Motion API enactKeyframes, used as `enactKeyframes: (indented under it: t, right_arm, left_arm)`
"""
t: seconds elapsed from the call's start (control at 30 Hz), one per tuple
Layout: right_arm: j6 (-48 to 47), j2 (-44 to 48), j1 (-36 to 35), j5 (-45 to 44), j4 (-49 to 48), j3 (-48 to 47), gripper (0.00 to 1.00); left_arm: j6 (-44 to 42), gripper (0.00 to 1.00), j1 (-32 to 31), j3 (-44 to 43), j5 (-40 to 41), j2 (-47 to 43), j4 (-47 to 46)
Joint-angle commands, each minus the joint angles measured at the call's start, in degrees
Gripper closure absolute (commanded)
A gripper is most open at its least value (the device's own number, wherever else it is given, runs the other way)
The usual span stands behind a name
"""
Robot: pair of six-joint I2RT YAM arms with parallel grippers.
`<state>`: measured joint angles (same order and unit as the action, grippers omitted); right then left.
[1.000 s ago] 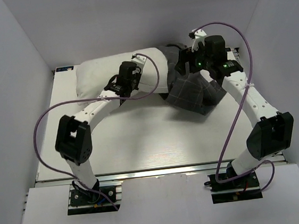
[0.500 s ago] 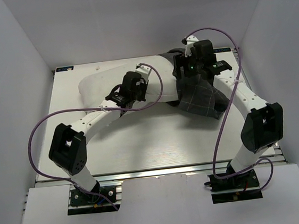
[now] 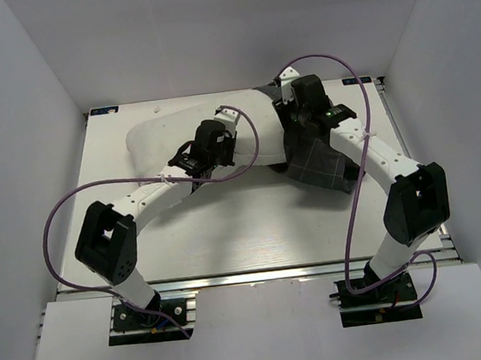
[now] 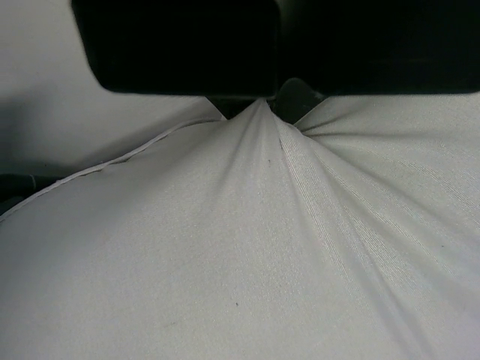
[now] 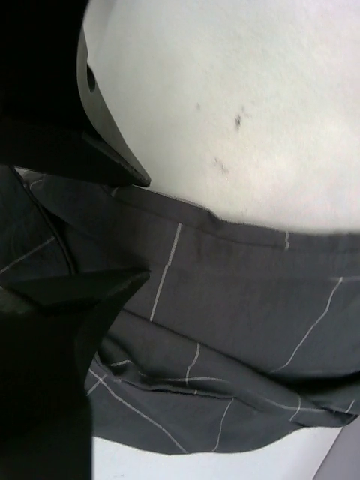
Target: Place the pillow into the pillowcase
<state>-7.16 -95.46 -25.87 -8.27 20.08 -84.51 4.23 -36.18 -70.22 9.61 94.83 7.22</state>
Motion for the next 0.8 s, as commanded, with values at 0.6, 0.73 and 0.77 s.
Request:
enactKeyframes:
  t: [0.6,0.73,0.77]
  right_arm:
    - [9.51,-5.69,-6.12,28.56,11.56,-21.38,1.00]
    - [15.94,-13.23,-6.48,30.07,12.18,-30.78,1.00]
    - [16.21,-14.30,-6.30,27.98,12.09,-34.80,1.00]
  left_arm:
    - [6.66,1.00,-0.11,-0.36,-9.52,-8.42,-10.29]
    - [9.47,1.00,-0.11,-0.62,-14.08,-12.02,-12.58]
    - [10.09,1.00,-0.11,-0.36,-15.13,-12.73,-13.28]
